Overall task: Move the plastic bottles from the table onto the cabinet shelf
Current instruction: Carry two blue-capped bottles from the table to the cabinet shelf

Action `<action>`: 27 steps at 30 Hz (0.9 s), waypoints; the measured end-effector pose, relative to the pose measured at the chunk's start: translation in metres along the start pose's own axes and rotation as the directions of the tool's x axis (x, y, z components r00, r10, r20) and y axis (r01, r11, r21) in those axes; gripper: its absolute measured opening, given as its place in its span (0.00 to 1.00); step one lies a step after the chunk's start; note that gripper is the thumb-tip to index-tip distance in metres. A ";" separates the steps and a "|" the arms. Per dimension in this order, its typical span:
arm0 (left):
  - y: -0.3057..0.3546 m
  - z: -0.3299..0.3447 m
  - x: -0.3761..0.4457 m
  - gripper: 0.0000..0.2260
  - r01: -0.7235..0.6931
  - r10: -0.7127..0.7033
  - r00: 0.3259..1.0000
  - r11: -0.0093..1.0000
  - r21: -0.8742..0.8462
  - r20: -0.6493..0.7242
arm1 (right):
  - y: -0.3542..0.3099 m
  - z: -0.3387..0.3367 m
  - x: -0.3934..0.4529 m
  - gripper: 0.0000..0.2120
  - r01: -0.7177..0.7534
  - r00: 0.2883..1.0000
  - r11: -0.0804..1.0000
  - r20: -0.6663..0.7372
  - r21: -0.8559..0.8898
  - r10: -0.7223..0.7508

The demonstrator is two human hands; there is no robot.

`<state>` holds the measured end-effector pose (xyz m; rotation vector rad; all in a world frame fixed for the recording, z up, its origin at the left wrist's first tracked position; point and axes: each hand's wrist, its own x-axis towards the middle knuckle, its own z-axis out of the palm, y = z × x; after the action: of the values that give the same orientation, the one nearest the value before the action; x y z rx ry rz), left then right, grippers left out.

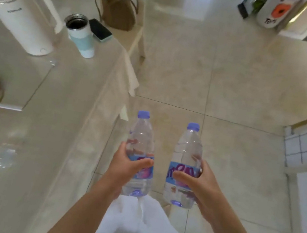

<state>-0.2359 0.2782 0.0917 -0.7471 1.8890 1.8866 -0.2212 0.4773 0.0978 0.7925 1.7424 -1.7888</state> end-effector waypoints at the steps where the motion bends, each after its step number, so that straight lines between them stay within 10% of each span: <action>1: -0.001 0.021 0.002 0.30 0.001 -0.002 0.999 1.000 0.029 0.037 | 0.003 -0.022 -0.003 0.37 0.000 1.000 1.000 -0.028 0.026 0.001; 27: 0.048 0.405 0.059 0.28 -0.294 -0.281 0.644 0.768 0.569 0.712 | 0.029 -0.266 -0.027 0.30 0.253 0.718 0.750 -0.638 0.611 0.278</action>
<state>-0.3551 0.6721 0.0797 0.2993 1.7087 1.0681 -0.1672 0.7408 0.0958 2.0224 1.4021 -2.3174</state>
